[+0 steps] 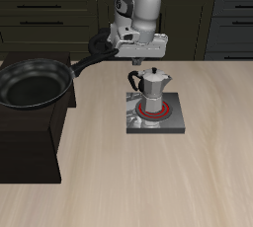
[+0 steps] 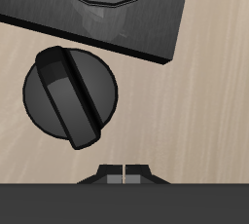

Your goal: Place the moka pot on the stove and turn on the stove

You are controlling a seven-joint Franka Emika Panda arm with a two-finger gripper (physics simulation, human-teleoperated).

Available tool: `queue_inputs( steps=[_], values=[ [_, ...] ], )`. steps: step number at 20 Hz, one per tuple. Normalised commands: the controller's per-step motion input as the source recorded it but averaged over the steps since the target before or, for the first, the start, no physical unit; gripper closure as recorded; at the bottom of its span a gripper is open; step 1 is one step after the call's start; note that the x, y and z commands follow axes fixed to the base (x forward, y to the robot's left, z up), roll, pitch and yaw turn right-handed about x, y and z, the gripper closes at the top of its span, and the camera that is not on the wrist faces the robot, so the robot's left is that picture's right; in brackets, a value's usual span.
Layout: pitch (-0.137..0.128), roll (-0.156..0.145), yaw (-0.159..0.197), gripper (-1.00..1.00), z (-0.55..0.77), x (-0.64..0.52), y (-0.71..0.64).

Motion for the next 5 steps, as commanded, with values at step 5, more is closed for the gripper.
queue_inputs(
  steps=[5],
  values=[
    [-0.021, -0.004, -0.022, 1.0, 0.26, -0.02, -0.04]
  ],
)
